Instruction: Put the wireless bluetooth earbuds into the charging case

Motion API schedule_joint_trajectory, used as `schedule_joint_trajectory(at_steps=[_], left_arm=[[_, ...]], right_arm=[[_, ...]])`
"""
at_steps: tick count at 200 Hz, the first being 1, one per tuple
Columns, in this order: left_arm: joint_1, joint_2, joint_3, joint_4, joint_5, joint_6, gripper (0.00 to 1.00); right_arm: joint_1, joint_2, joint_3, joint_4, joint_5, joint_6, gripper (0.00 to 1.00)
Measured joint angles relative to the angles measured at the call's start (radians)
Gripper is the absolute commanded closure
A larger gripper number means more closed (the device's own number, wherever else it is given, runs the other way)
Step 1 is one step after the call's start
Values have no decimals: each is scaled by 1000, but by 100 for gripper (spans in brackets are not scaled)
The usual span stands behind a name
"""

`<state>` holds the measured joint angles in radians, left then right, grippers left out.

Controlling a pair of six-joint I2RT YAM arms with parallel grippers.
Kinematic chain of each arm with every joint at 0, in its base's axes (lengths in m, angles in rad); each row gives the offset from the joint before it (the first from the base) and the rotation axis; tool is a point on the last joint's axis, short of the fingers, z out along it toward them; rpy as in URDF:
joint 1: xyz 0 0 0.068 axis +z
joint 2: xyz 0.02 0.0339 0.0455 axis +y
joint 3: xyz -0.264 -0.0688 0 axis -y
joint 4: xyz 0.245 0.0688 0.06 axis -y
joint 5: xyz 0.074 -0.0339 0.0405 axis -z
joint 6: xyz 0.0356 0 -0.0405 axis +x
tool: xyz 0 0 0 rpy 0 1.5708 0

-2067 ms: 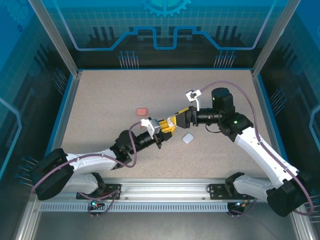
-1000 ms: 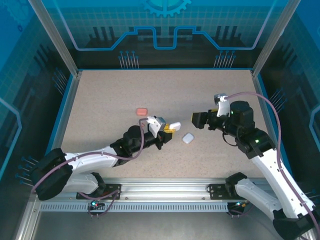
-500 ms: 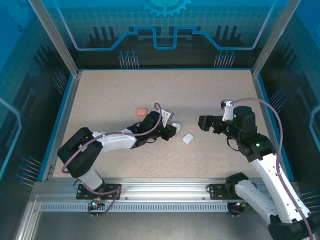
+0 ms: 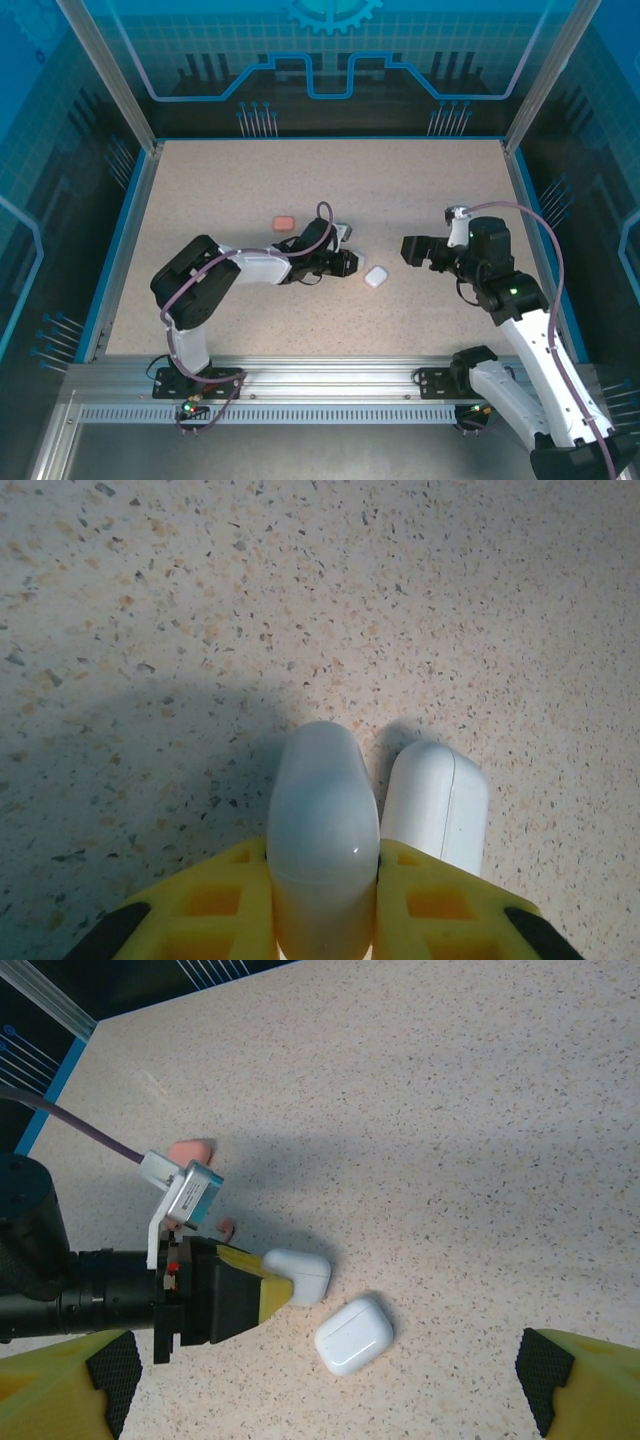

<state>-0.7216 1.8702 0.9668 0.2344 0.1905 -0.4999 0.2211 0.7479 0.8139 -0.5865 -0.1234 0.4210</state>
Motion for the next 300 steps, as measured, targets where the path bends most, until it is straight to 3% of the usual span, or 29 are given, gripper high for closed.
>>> schedule_joint_trajectory(at_steps=[15,54,140,190,216,254,270,300], left_arm=[[3,10,11,-5,6,0,71],[17,13,11,-7,16,-30,51],[60,-35,-56,-2,5,-15,40],[124,-322,-192,-10,-61,45,28],[170,-494,-240,-31,-93,85,20],[316,-725,-332,-116,-119,116,7],[381,-806,-353,-170,-122,131,2],[508,-931,-363,-251,-117,139,1]], right_arm=[[-6,0,0,0,-5,-3,0],[-8,0,0,3,-31,-14,0],[-13,27,1,30,-100,-30,0],[-3,150,10,108,-179,-83,0],[80,267,84,115,-153,-171,0],[276,499,272,111,-60,-403,0],[317,604,354,108,-44,-492,0],[359,806,505,105,-38,-672,0]])
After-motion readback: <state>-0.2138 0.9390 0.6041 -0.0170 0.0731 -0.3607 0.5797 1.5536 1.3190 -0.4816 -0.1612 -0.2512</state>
